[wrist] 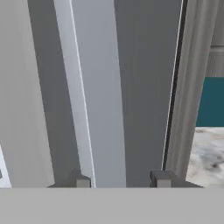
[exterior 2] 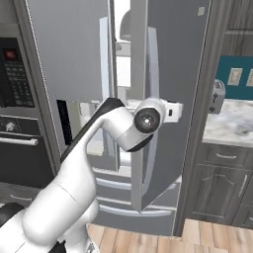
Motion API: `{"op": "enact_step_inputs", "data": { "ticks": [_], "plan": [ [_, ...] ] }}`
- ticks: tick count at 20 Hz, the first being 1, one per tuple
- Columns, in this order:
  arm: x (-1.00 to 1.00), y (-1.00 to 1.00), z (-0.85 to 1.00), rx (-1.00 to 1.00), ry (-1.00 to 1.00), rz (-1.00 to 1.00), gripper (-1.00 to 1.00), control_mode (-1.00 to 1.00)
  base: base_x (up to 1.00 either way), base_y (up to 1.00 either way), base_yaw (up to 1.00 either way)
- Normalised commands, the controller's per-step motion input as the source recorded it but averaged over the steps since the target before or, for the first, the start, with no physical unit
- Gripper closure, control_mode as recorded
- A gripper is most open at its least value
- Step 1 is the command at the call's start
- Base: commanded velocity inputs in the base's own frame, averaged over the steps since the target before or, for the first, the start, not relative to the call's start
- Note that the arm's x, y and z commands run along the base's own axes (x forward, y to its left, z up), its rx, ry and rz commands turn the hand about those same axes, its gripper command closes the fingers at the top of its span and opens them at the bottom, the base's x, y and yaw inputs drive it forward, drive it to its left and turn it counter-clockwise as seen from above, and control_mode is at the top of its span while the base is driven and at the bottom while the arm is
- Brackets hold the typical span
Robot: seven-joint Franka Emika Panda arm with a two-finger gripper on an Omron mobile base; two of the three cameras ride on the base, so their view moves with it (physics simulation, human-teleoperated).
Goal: Take the cakes from the fridge and place them on the empty tray on the dining counter.
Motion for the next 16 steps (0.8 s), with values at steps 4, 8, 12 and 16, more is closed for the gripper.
{"op": "enact_step_inputs", "data": {
  "ticks": [4,8,12,16],
  "plan": [
    [-0.52,-0.62,0.0,0.0,0.0,0.0,1.0,-1.0,0.0,0.0,0.0],
    [-0.26,-0.36,0.0,0.0,-0.05,0.0,-1.0,-1.0,0.0,0.0,0.0],
    [-0.48,-0.03,0.0,0.0,-0.35,0.01,-1.0,-1.0,0.0,0.0,0.0],
    [-0.93,0.0,0.07,-0.1,-0.48,-0.01,-1.0,-1.0,0.0,0.0,0.0]
  ]
}}
